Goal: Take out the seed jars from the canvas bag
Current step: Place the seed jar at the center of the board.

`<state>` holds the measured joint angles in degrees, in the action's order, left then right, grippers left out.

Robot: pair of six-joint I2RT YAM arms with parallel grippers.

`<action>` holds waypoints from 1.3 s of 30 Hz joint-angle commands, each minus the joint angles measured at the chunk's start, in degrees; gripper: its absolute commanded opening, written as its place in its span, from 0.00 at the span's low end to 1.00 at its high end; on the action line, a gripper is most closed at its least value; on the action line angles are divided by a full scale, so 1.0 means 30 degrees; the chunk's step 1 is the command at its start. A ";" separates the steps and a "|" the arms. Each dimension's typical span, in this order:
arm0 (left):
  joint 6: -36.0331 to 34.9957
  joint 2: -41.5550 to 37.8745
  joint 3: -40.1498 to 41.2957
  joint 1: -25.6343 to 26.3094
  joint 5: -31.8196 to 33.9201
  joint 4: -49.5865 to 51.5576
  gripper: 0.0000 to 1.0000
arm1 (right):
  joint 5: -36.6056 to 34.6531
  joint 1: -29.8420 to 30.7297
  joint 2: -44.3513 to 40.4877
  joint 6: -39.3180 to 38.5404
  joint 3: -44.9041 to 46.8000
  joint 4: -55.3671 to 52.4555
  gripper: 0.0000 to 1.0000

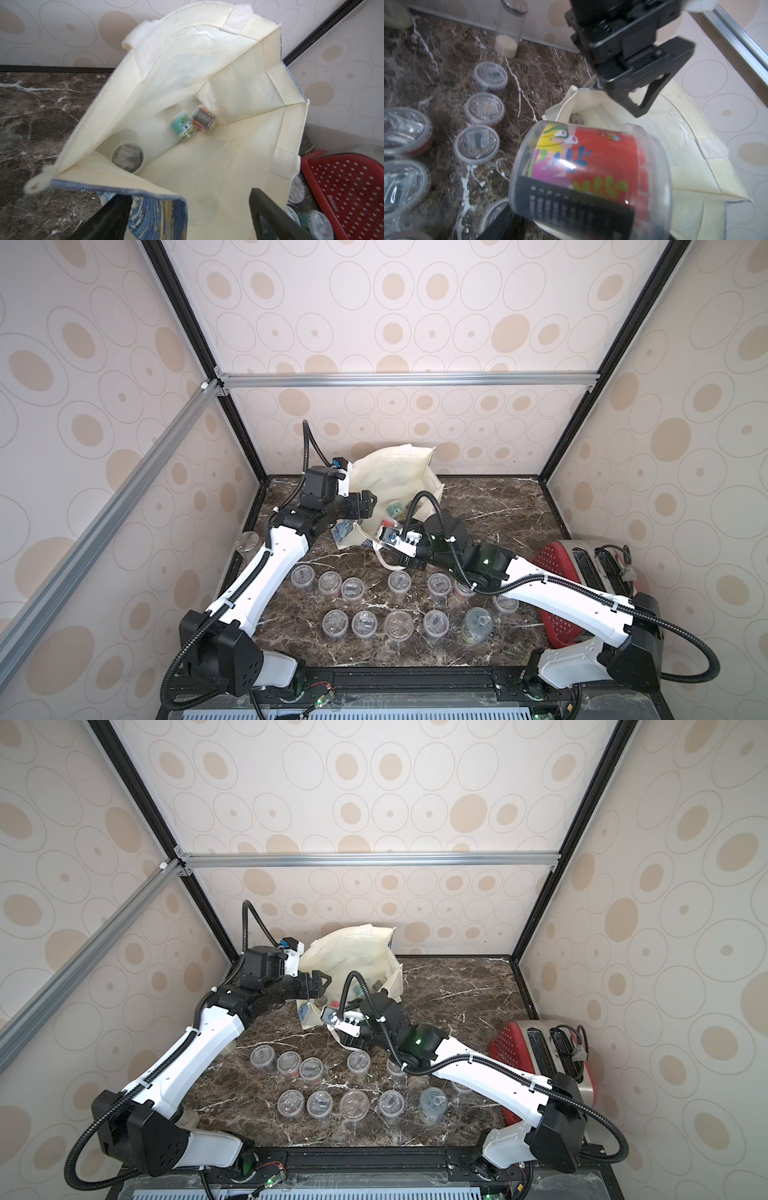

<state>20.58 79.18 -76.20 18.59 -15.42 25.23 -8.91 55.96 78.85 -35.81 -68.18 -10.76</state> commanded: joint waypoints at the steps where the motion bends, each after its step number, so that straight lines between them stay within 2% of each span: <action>1: -0.0300 -0.0947 -0.0084 -0.0219 -0.1401 0.0922 0.91 | -0.2045 0.1192 -0.1451 -0.2848 0.0581 -0.0859 0.66; 8: -0.0659 -0.2686 0.1330 -0.0220 -0.2496 0.1755 0.89 | -0.4586 0.3746 -0.2689 -0.4824 0.2365 -0.2055 0.66; 12: -0.1027 -0.3909 0.1965 -0.0220 -0.4295 0.2189 0.90 | -0.5523 0.4622 -0.3343 -0.6810 0.4220 -0.0125 0.65; 15: -0.1000 -0.4819 0.2799 -0.0220 -0.6127 0.2426 0.98 | -0.6648 0.5041 -0.3270 -0.8386 0.5116 0.1703 0.66; 18: -0.0739 -0.5903 0.4097 -0.0220 -0.7737 0.2417 0.98 | -0.7279 0.5186 -0.3121 -0.9896 0.5982 0.3701 0.66; 23: 0.0213 -0.7207 0.6604 -0.0220 -0.8968 0.1949 0.98 | -0.7561 0.5369 -0.2708 -1.1186 0.6987 0.5544 0.67; 27: 0.0945 -0.7717 0.8153 -0.0220 -0.8564 0.1192 0.95 | -0.7304 0.5572 -0.1941 -1.1090 0.7242 0.5680 0.66; 30: 0.2010 -0.7834 0.8612 -0.0220 -0.7590 0.0163 0.98 | -0.6963 0.5691 -0.1031 -1.0522 0.7046 0.5561 0.66; 33: 0.3065 -0.7270 0.8647 -0.0220 -0.6089 -0.0340 0.98 | -0.6866 0.5690 0.0147 -0.9719 0.6581 0.5485 0.66; 39: 0.4456 -0.6131 0.8717 -0.0249 -0.5674 -0.2508 0.98 | -0.6652 0.5592 0.2949 -0.9142 0.5674 0.5531 0.68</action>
<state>30.57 59.59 -49.74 18.31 -34.20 22.59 -29.30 72.60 85.12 -64.49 -48.51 4.29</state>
